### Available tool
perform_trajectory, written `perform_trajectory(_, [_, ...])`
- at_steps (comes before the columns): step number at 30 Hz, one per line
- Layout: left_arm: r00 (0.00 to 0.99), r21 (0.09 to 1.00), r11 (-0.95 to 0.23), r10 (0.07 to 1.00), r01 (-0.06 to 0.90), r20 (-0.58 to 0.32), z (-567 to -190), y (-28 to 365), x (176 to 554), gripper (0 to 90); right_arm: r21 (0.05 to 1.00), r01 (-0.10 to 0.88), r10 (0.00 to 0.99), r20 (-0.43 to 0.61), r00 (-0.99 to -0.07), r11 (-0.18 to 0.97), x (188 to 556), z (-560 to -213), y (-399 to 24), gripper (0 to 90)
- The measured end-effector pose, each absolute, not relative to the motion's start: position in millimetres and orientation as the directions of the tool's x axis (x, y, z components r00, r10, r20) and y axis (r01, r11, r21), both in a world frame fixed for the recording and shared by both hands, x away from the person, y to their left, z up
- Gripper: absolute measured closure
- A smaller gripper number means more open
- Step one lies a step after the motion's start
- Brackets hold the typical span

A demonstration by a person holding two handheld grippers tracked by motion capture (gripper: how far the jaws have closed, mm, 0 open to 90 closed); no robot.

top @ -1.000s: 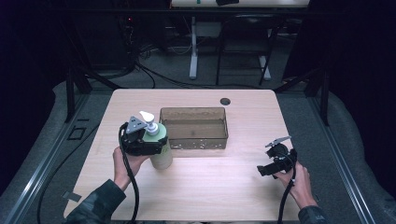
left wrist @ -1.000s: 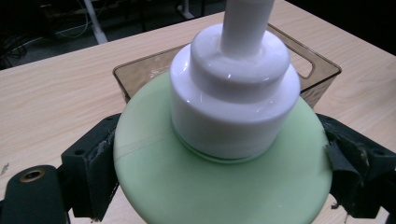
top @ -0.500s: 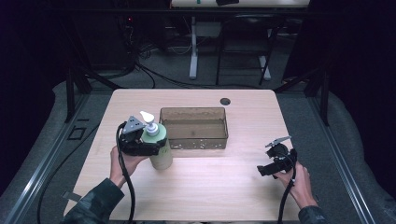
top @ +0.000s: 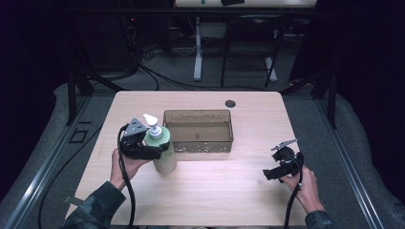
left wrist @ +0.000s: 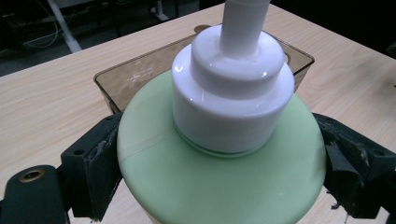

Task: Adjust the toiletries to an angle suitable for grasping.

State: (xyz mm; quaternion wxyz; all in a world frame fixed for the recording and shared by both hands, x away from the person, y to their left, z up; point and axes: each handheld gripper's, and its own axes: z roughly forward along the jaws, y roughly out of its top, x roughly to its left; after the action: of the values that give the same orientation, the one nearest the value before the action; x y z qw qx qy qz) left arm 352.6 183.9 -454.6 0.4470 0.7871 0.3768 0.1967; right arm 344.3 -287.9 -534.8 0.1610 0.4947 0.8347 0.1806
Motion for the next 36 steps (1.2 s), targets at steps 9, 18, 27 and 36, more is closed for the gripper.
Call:
perform_trajectory(9, [0.584, 0.838, -0.304, 0.811, 0.452, -0.021, -451.9, 183.0, 342.2, 11.8, 0.459, 0.767, 0.883, -0.090, -0.460, 0.447, 344.2, -534.7, -287.6, 0.3])
perform_trajectory(18, [0.653, 0.826, -0.357, 0.757, 0.436, -0.017, -446.6, 188.2, 346.0, 3.5, 0.462, 0.765, 0.882, -0.090, -0.463, 0.449, 344.2, -534.5, -288.0, 0.3])
perform_trajectory(27, [0.713, 0.816, -0.404, 0.701, 0.413, -0.014, -434.2, 194.6, 347.4, 0.1, 0.461, 0.764, 0.881, -0.094, -0.464, 0.452, 344.2, -534.2, -288.3, 0.3])
perform_trajectory(36, [0.766, 0.801, -0.450, 0.643, 0.394, -0.015, -416.9, 206.9, 355.0, 0.1, 0.458, 0.763, 0.878, -0.095, -0.468, 0.456, 344.6, -533.9, -288.0, 0.4])
